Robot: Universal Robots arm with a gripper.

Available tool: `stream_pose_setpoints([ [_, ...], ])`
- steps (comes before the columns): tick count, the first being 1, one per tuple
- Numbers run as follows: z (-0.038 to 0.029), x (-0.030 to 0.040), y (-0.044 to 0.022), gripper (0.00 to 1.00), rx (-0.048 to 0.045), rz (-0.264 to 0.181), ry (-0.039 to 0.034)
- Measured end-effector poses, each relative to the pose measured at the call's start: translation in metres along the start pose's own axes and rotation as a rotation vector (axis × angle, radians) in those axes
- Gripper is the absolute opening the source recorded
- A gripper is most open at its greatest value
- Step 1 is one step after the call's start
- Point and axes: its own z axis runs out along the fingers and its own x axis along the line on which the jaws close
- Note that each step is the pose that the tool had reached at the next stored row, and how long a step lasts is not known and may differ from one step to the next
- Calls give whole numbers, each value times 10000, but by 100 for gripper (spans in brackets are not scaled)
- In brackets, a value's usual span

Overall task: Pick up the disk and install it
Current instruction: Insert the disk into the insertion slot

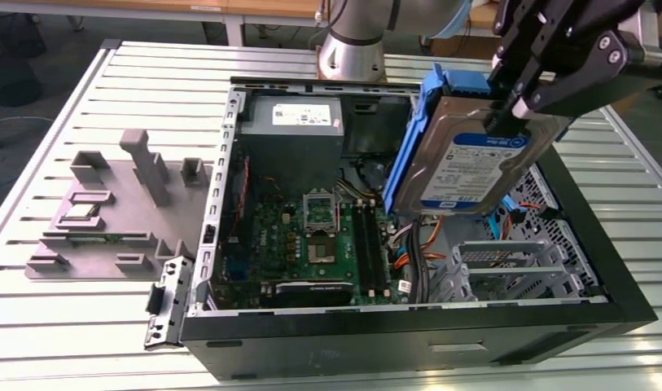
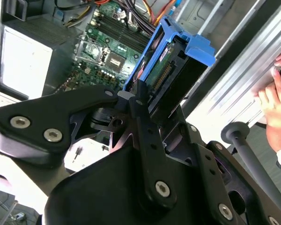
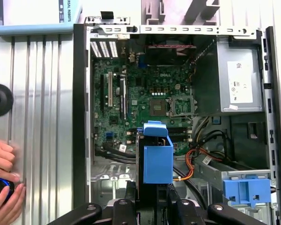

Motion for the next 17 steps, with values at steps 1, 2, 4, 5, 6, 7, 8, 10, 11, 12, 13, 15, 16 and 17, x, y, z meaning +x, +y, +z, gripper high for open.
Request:
stream_pose_setpoints([
  [1, 1, 24, -1, 35, 1, 0, -3],
  [2, 0, 49, -2, 35, 0, 0, -2],
  [4, -2, 96, -3, 35, 0, 0, 0],
  [5, -2, 116, -4, 35, 0, 0, -1],
  [6, -1, 136, -5, 35, 0, 0, -2],
  [7, -1, 154, -6, 35, 0, 0, -1],
  [8, -1, 171, -10, 35, 0, 0, 0],
  [10, -2, 191, -28, 35, 0, 1, 0],
  [11, -2, 196, -44, 35, 0, 0, -1],
  [12, -2, 200, -65, 35, 0, 0, -1],
  [13, -3, 201, -85, 35, 0, 0, -1],
  [15, -5, 201, -130, 35, 0, -1, -1],
  [16, -6, 201, -153, 35, 0, 0, -1],
  [17, -7, 201, -179, 35, 0, 0, -1],
])
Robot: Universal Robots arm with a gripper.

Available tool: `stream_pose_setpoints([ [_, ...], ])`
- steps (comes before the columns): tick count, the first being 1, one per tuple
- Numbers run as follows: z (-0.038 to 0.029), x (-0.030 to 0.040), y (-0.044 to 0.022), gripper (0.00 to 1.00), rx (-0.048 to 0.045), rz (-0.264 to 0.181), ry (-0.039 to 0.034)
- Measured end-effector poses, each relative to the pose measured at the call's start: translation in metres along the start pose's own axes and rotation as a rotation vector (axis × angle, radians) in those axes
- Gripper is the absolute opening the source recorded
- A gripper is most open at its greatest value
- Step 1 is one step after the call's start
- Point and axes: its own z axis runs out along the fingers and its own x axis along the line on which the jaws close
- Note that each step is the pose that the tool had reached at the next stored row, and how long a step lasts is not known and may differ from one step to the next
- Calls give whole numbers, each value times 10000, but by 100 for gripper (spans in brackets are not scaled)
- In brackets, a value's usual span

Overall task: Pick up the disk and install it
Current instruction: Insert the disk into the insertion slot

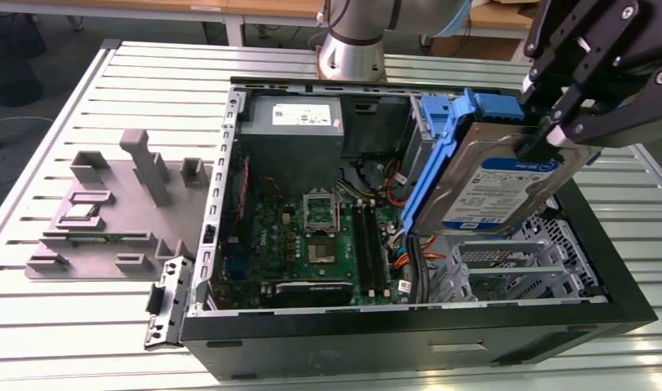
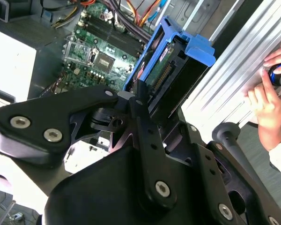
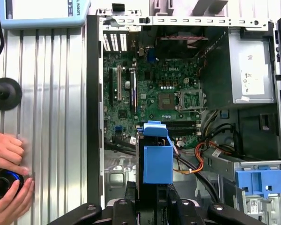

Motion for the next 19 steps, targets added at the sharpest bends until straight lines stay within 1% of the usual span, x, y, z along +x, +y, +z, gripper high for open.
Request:
stream_pose_setpoints([
  [7, -13, 9, -216, 35, -5, 1, 0],
  [12, -15, 110, -299, 35, -4, 0, 0],
  [13, -14, 116, -316, 35, -5, 0, 0],
  [15, -14, 118, -370, 35, -4, 0, 1],
  [19, -14, 118, -503, 35, -7, -1, 0],
])
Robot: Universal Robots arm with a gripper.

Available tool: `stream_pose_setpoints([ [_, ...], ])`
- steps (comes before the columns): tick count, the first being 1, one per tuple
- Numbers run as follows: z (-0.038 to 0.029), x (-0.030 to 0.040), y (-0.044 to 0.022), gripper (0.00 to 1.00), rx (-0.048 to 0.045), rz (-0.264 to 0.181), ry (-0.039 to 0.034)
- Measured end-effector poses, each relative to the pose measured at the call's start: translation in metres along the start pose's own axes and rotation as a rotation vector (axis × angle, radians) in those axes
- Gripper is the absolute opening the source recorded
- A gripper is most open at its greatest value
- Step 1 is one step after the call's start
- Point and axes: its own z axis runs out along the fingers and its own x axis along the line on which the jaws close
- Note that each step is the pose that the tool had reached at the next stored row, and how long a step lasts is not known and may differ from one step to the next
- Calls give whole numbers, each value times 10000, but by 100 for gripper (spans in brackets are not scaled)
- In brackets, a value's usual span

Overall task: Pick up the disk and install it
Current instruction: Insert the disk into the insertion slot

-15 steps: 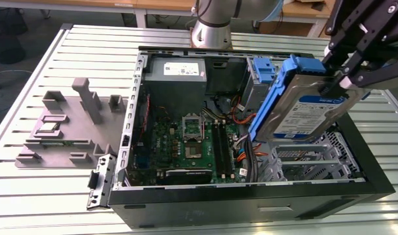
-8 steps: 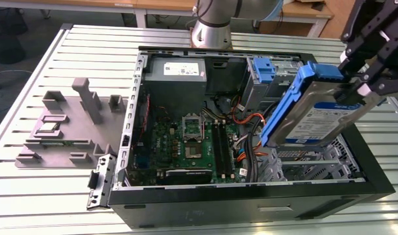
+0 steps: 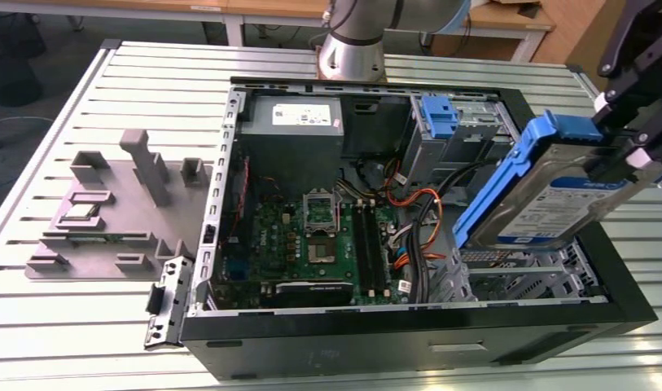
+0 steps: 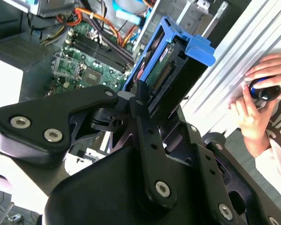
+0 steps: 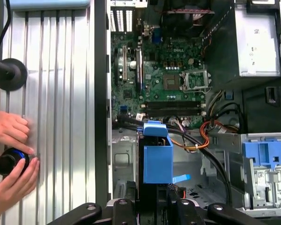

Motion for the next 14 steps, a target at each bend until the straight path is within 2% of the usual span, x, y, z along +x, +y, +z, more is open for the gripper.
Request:
stream_pose_setpoints([
  [3, 0, -2, -53, 35, -1, 0, 0],
  [10, 0, -1, -54, 35, 0, 1, 1],
  [14, 0, -2, -81, 35, -1, 1, 1],
])
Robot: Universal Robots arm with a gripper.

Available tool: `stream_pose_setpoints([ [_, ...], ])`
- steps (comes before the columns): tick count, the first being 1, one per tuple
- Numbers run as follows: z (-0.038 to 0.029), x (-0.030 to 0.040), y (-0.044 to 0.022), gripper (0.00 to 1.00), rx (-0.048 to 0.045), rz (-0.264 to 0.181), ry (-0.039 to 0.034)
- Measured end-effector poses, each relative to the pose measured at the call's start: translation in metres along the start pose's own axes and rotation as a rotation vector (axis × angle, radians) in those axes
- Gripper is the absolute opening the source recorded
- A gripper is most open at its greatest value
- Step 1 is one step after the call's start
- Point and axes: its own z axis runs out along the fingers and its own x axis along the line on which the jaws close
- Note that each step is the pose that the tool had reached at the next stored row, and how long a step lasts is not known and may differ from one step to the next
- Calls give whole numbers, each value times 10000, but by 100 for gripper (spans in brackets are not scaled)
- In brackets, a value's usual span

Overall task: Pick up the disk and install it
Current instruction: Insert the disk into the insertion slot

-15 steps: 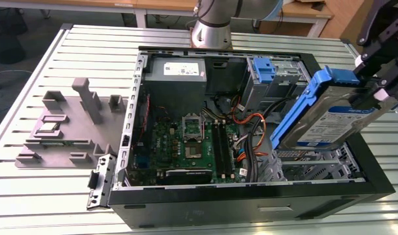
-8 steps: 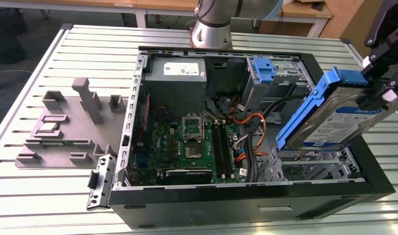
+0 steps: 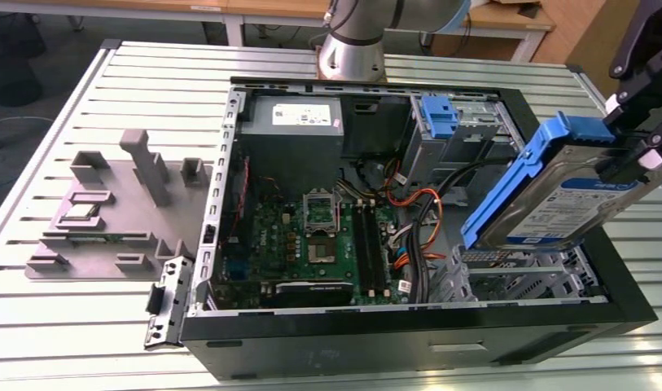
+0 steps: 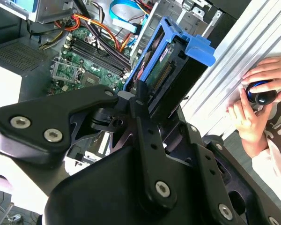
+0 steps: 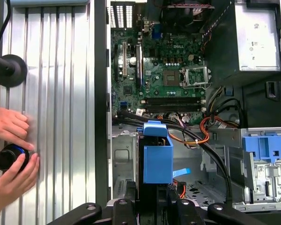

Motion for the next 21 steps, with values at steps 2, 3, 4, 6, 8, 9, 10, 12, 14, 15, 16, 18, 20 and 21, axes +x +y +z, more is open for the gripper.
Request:
stream_pose_setpoints([
  [2, 0, -1, -20, 35, 0, -1, -1],
  [3, 3, -1, -28, 35, 0, 0, -2],
  [4, 10, -1, -31, 35, 0, 0, -2],
  [6, 38, 1, -34, 35, 0, 2, -1],
  [8, 74, 4, -38, 35, 0, 0, -1],
  [9, 93, 5, -40, 35, 0, -1, -2],
  [10, 109, 5, -47, 35, 0, -3, -1],
  [12, 130, 5, -73, 35, 0, -5, -1],
  [14, 145, 5, -104, 35, 0, -8, -1],
  [15, 154, 5, -122, 35, 0, -9, 0],
  [16, 165, 6, -139, 35, 0, -12, -1],
  [18, 189, 6, -158, 35, 0, -17, 2],
  [20, 223, 8, -165, 35, -1, -21, 2],
  [21, 242, 10, -168, 35, -1, -23, 1],
])
